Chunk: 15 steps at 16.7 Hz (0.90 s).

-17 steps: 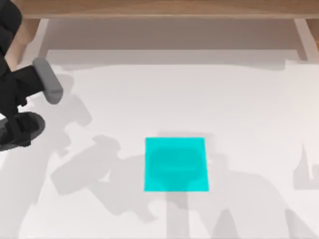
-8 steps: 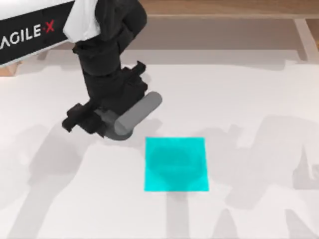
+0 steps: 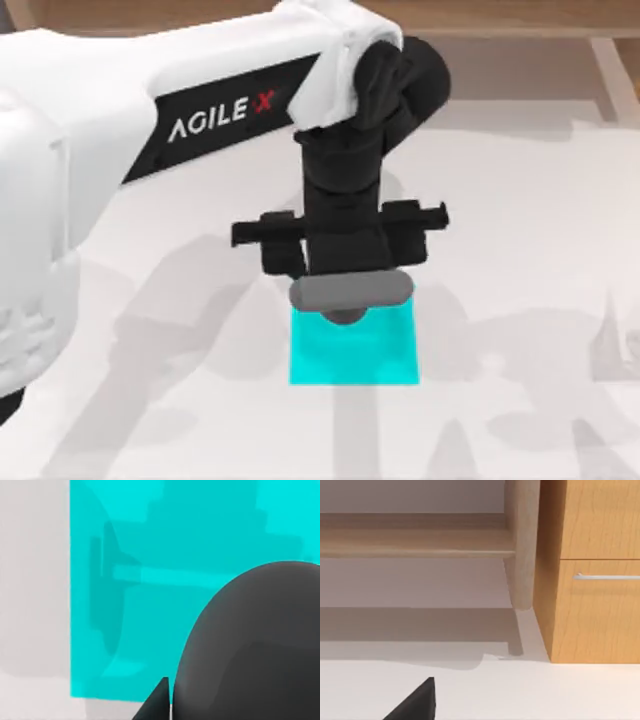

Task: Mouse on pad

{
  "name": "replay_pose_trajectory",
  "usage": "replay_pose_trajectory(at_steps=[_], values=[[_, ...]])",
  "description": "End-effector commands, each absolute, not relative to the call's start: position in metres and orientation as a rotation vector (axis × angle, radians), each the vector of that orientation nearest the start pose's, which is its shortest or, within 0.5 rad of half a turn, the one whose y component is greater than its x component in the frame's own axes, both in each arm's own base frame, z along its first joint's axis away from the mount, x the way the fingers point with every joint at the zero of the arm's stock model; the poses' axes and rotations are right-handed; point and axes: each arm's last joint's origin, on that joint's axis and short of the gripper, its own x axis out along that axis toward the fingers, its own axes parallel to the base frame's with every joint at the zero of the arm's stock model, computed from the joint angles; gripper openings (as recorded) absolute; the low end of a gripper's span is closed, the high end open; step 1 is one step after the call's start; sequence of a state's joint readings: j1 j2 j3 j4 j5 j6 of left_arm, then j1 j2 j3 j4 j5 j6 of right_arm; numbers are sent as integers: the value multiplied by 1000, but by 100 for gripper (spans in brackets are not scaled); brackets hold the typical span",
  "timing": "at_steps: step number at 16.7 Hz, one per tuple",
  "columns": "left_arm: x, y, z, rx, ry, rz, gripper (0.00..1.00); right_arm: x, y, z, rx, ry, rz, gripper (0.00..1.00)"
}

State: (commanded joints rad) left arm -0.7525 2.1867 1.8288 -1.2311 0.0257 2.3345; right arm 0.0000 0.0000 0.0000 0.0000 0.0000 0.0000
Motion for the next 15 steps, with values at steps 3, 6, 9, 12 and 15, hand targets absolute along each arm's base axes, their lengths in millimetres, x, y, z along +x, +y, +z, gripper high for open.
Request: replay_pose_trajectory(at_steps=[3,6,9,12,15], values=[[310,-301,184,-2176,35,2242,0,106,-1,160,0,0,0,100],[310,-301,184,-2176,35,2242,0,106,-1,160,0,0,0,100],[311,-299,185,-2180,33,2244,0,106,-1,160,0,0,0,100],[311,-299,178,-2180,32,2244,0,106,-1,160,0,0,0,100],[311,-301,168,-2177,33,2243,0,106,-1,160,0,0,0,100]])
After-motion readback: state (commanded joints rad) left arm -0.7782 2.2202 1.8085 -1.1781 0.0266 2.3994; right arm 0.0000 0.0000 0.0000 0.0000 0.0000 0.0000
